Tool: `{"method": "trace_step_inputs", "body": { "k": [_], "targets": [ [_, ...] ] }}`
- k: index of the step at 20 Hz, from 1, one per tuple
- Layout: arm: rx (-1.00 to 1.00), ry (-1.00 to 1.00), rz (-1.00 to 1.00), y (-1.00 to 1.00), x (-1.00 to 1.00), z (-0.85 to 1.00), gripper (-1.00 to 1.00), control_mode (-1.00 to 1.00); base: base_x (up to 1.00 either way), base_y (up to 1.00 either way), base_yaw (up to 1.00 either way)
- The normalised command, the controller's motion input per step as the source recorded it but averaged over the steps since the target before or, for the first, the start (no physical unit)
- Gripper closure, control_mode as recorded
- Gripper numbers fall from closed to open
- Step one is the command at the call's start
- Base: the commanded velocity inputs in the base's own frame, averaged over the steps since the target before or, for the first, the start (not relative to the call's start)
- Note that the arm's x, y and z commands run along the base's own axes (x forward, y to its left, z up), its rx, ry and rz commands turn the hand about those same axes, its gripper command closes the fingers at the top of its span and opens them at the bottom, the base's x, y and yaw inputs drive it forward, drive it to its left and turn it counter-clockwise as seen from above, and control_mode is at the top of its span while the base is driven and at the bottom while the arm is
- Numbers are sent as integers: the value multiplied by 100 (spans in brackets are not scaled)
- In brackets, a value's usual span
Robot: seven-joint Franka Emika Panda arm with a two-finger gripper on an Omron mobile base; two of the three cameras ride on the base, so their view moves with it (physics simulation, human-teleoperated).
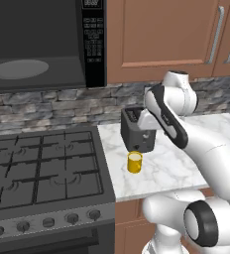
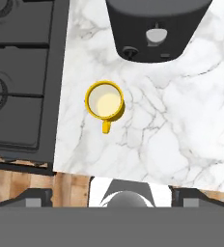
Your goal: Pick the mug from the counter and place it inside the microwave. Then close the microwave.
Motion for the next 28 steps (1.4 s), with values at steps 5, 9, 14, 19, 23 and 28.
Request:
{"method": "trace_step_inputs", "body": {
  "k": [5, 9, 14, 19, 23, 28],
  "targets": [
    [0, 8, -1, 0, 29, -30, -100, -100, 0, 0, 0],
    [0, 0, -3, 1, 11, -39, -100, -100, 0, 0, 0],
    [-3, 0, -2, 21, 5, -38, -100, -100, 0, 0, 0],
    [-4, -1, -2, 22, 0, -27, -100, -100, 0, 0, 0],
    [-8, -6, -3, 13, 0, -12, -100, -100, 0, 0, 0],
    [-9, -12, -1, 8, 0, -5, -100, -100, 0, 0, 0]
  ]
}}
